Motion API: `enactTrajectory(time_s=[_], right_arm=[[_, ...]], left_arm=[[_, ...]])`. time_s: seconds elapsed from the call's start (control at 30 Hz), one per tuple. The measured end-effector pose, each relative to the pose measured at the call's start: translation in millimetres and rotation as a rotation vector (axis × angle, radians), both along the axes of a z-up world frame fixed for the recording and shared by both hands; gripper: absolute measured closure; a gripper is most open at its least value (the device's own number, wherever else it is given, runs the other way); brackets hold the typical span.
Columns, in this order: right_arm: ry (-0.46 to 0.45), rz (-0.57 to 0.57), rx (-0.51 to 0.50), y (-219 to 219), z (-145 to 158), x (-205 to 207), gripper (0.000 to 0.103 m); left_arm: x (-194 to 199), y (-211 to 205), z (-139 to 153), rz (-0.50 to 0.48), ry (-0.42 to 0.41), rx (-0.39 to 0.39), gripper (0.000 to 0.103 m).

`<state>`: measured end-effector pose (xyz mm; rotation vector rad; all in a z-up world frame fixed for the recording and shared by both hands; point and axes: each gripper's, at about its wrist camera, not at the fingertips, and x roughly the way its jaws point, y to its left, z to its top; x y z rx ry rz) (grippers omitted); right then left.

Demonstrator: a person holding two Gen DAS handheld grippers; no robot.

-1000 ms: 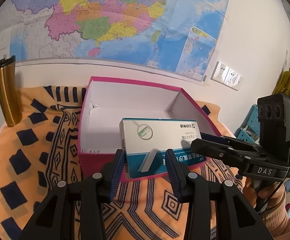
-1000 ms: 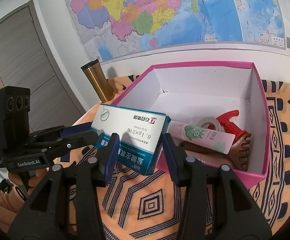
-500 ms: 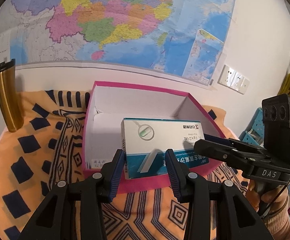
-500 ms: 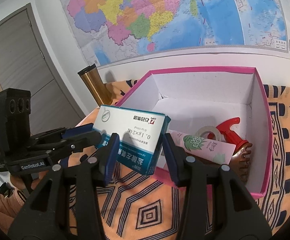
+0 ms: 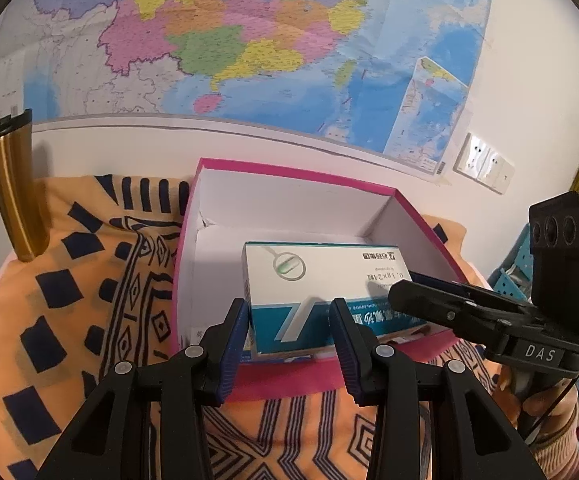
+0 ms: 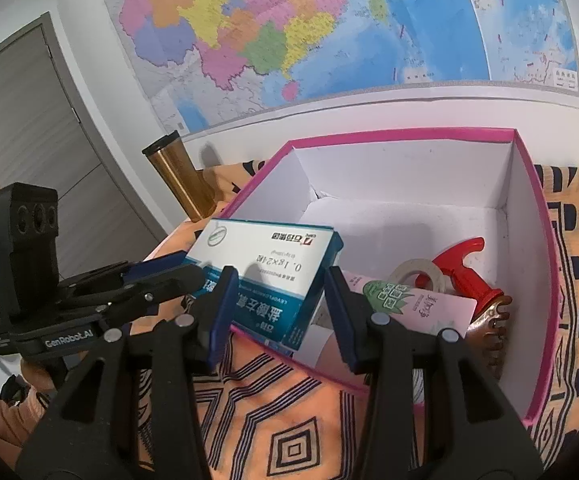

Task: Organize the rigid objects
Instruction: 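Lower the medicine box into the magenta box and open the left gripper, then withdraw the left gripper from the magenta box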

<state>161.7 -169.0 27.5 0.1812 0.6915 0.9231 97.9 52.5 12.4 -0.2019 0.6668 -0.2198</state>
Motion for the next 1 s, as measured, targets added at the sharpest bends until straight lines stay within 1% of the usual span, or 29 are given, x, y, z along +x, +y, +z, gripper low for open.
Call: enactTrajectory(time_s=[0.2,0.37,0.43,0.5,0.53,0.57,0.6,0.63,0.7,0.73,0.77,0.8,0.87,0.93,1.0], right_arm=[[0.022,0.000,-0.007,6.7,-4.8,8.6,0.055],[0.051,0.002,-0.055,16.6,-15.8,14.9,0.055],[0.062,0.005,-0.065,17.6,-20.4,15.0,0.055],[0.060,-0.010,-0.086,16.8,-23.7,14.1,0.053],[0.057,-0.024,-0.092,13.8,-24.6,12.8,0.049],[0.044,-0.028,-0.089,10.6,-23.6,10.3,0.047],[0.036,-0.029,-0.089,8.2,-22.5,8.2,0.047],[0.022,-0.035,-0.093,4.2,-20.4,3.5,0.047],[-0.039,-0.060,-0.111,-4.6,-13.4,-11.0,0.044],[-0.081,-0.080,-0.115,-11.6,-9.3,-23.6,0.038],[-0.102,-0.088,-0.114,-14.1,-7.1,-30.3,0.030],[-0.133,-0.100,-0.113,-18.7,-5.3,-40.4,0.025],[-0.198,-0.146,-0.127,-27.9,-5.8,-63.9,0.009],[-0.223,-0.185,-0.140,-32.6,-10.2,-76.5,0.002],[-0.237,-0.225,-0.146,-37.3,-19.2,-88.8,0.001]], left_arm=[[14.9,5.4,-5.0,0.029,0.027,0.011,0.062],[20.2,9.8,-14.0,0.042,0.054,0.007,0.062],[19.2,11.0,-16.5,0.058,0.060,0.017,0.061],[16.5,12.1,-17.4,0.061,0.059,0.013,0.058],[13.7,12.3,-17.4,0.056,0.057,0.005,0.057],[9.1,11.3,-16.1,0.052,0.041,0.005,0.051],[5.4,9.5,-14.6,0.047,0.030,0.007,0.041],[-1.0,6.9,-12.4,0.049,0.012,0.016,0.035],[-15.5,1.3,-8.5,0.047,-0.032,0.030,0.018],[-21.7,-1.1,-7.7,0.046,-0.046,0.034,0.015],[-26.6,-2.9,-7.2,0.047,-0.054,0.037,0.010],[-33.0,-5.6,-7.2,0.048,-0.062,0.041,0.006],[-45.4,-9.5,-8.7,0.063,-0.083,0.051,0.000],[-55.8,-13.6,-12.5,0.075,-0.086,0.071,0.000],[-63.1,-16.7,-16.9,0.098,-0.079,0.097,0.000]])
